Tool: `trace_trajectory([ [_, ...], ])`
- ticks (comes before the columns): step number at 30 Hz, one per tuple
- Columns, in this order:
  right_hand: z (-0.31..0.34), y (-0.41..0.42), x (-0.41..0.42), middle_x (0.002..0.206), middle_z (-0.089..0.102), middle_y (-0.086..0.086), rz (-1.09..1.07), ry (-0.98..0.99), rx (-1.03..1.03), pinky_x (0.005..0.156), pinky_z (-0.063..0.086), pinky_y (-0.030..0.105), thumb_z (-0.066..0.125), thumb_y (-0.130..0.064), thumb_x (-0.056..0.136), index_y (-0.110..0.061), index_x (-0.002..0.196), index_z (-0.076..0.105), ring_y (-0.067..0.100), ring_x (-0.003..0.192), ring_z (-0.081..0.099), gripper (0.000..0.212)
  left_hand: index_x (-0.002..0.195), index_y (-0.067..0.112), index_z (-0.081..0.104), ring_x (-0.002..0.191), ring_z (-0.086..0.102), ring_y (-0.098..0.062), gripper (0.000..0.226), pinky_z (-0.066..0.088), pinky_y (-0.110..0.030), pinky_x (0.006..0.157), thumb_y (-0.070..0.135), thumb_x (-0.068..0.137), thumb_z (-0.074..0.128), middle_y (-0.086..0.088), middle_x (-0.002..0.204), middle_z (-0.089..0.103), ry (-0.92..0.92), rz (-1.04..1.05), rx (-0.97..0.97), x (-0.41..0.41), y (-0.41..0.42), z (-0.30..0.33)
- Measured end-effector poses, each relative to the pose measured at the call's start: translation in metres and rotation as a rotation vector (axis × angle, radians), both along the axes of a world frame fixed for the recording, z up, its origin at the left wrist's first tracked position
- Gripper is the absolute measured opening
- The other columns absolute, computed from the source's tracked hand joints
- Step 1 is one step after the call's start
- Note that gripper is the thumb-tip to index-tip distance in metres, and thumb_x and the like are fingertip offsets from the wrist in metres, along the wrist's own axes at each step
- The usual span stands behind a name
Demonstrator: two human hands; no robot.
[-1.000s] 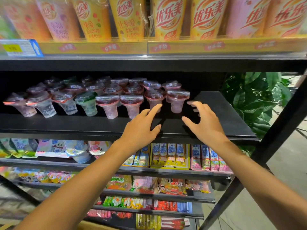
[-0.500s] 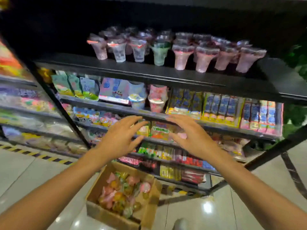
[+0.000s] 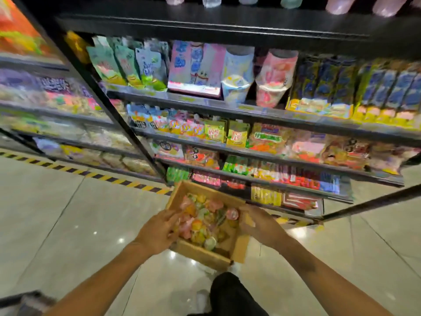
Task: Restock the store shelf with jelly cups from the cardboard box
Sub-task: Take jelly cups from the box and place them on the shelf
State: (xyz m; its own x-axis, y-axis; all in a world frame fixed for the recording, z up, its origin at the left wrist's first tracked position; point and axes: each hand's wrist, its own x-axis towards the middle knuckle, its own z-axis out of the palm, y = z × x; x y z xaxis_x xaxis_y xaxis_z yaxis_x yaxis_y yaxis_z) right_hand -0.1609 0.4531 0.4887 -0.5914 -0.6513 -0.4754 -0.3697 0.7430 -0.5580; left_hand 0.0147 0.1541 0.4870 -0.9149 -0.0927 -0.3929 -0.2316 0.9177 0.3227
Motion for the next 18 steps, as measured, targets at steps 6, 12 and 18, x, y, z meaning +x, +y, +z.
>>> trace_trajectory([
  [6, -0.114, -0.025, -0.012, 0.154, 0.045, 0.0, -0.069, -0.165, 0.13, 0.108, 0.039, 0.028, 0.054, -0.03, 0.102, -0.024, 0.152, 0.04, 0.021, 0.137, 0.046, 0.052, 0.135, 0.012, 0.058, 0.104, 0.067, -0.036, 0.061, 0.06, -0.044, 0.084, 0.049, 0.096, 0.031, -0.012, 0.123, 0.066, -0.083, -0.046, -0.013, -0.017, -0.029, -0.099],
  [12, -0.256, -0.039, -0.002, 0.15, 0.048, -0.001, -0.188, -0.175, 0.218, 0.11, 0.043, 0.037, 0.063, -0.028, 0.097, -0.028, 0.15, 0.04, 0.022, 0.138, 0.045, 0.058, 0.155, 0.024, 0.033, 0.14, 0.042, -0.03, 0.067, 0.041, -0.043, 0.112, 0.05, 0.094, 0.042, -0.002, 0.155, 0.042, -0.217, -0.044, 0.058, -0.059, -0.046, -0.232],
  [18, -0.421, -0.064, 0.035, 0.149, 0.048, -0.001, -0.367, -0.254, 0.251, 0.104, 0.05, 0.039, 0.063, -0.034, 0.098, -0.032, 0.15, 0.032, 0.024, 0.132, 0.053, 0.061, 0.149, 0.033, 0.039, 0.138, 0.043, -0.024, 0.055, 0.045, -0.046, 0.107, 0.043, 0.096, 0.053, 0.006, 0.155, 0.04, -0.322, -0.179, 0.072, -0.071, -0.071, -0.397],
])
